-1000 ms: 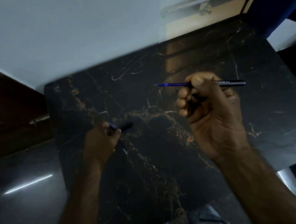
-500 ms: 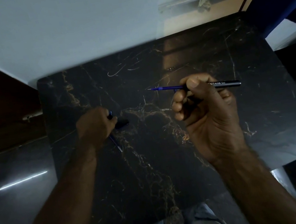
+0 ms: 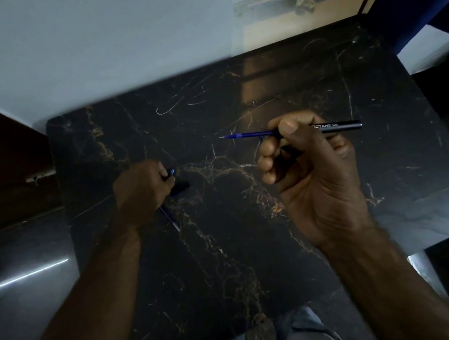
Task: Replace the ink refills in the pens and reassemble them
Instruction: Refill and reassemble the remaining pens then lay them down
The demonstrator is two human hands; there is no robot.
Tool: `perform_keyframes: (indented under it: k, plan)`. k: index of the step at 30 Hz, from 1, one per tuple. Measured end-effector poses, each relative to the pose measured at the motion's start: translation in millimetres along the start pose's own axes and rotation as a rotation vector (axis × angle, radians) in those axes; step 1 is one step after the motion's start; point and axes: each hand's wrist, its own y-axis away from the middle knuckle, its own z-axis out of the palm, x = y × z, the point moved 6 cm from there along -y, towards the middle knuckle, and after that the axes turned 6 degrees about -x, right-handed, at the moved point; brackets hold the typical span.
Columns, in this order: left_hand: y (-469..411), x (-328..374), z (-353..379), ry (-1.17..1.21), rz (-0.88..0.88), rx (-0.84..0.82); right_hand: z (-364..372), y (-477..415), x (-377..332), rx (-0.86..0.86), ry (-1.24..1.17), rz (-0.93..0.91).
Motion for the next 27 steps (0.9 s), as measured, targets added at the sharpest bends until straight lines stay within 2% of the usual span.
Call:
perform_keyframes:
  k: [5, 11, 14, 16, 19, 21, 24, 27]
  plan:
    - [-2.0, -6.6, 2.5, 0.026, -0.059, 0.003, 0.7, -1.4, 1.5, 0.001, 0.006, 0.003]
    - [3.0, -4.4, -3.7, 0.101, -0.043, 0.007, 1.2, -0.3, 3.1, -0.006, 0.017, 0.005]
    - [13.6, -9.2, -25.3, 0.315, -0.147, 0.113, -1.1, -0.2, 2.6, 0.006, 0.01, -0.001]
    - [28.9, -7.3, -36.8, 0.474, -0.148, 0.207, -2.3, 0.2, 2.2, 0.014, 0.011, -0.005]
    - [54.1, -1.4, -38.4, 0.749, -0.135, 0.203, -0.7, 0.6, 2.8, 0.012, 0.008, -0.006]
    - [69.0, 12.5, -42.0, 1.023, -0.064, 0.123, 0.6, 1.0, 3.7, 0.005, 0.007, -0.005]
    - [91.9, 56.8, -58.4, 1.415, 0.25, -0.086, 1.0, 1.7, 7.9, 0.009, 0.018, -0.003]
    - [107.1, 96.5, -80.3, 1.451, 0.497, -0.139, 4.3, 2.1, 13.6, 0.016, 0.029, 0.013]
